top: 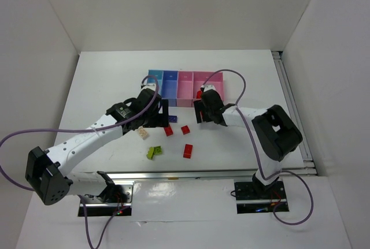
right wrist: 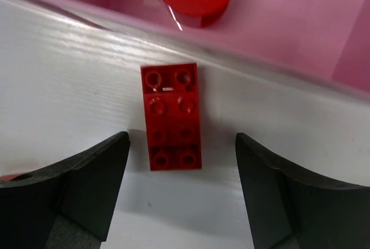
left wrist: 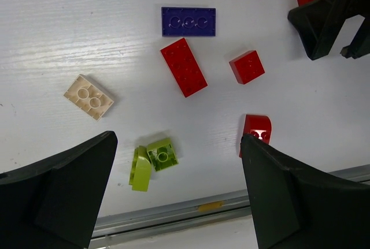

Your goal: Sort the legos into containers by color

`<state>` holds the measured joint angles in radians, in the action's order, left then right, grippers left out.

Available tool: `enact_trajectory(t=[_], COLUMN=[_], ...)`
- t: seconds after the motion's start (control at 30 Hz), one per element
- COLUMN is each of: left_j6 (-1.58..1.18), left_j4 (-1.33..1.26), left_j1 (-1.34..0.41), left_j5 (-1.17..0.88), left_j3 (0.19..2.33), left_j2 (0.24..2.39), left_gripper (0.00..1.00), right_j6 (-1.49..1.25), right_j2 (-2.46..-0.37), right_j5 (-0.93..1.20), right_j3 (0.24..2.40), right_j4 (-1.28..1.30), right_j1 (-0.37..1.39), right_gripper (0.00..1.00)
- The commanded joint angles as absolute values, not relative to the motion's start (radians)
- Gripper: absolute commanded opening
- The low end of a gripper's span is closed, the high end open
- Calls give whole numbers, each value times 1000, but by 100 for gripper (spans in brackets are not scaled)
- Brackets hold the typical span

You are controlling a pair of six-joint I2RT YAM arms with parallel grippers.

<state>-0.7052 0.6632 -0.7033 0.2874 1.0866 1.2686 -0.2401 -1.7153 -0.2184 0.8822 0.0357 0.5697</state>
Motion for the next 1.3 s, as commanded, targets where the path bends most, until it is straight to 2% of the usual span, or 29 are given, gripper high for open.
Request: enact_trajectory(t=[0.0, 0.07, 0.27, 0.5, 0.6, 0.73, 0.93, 1.07, 1.27], left_j6=[-681, -672, -672, -643, -643, -643, -686, -686, -650], left_j4=[658, 658, 649, 715, 736, 747, 842, 851, 896], left_j1=[-699, -699, -699, -680, -652, -612, -591, -581, -571], left_j5=[308, 293, 278, 296, 258, 181, 107, 63, 104], left_j3=[1123, 1123, 1123, 1227, 1302, 1376, 1482, 1520, 1557], left_j2=[1252, 1252, 1270, 1318, 1373, 1457, 1575, 1617, 1621], left_gripper=[99, 99, 99, 99, 99, 99, 99, 99, 99], right_j6=[-221, -253, -273, -353, -371, -339, -285, -264, -279], right_j2=[-1744, -1756, -1707, -1376, -1301, -1455, -1678, -1801, -1870], right_j5=[-202, -228, -293, -368, -368, -359, -218, -157, -117], right_j3=[934, 934, 925, 902, 1006, 1221, 1512, 1606, 1653], right_j4=[-38, -57, -28, 211, 320, 408, 489, 489, 460], right_j1=[571, 571, 606, 660, 605, 508, 387, 353, 344], right_gripper=[80, 63, 33, 33, 34, 35, 37, 38, 40])
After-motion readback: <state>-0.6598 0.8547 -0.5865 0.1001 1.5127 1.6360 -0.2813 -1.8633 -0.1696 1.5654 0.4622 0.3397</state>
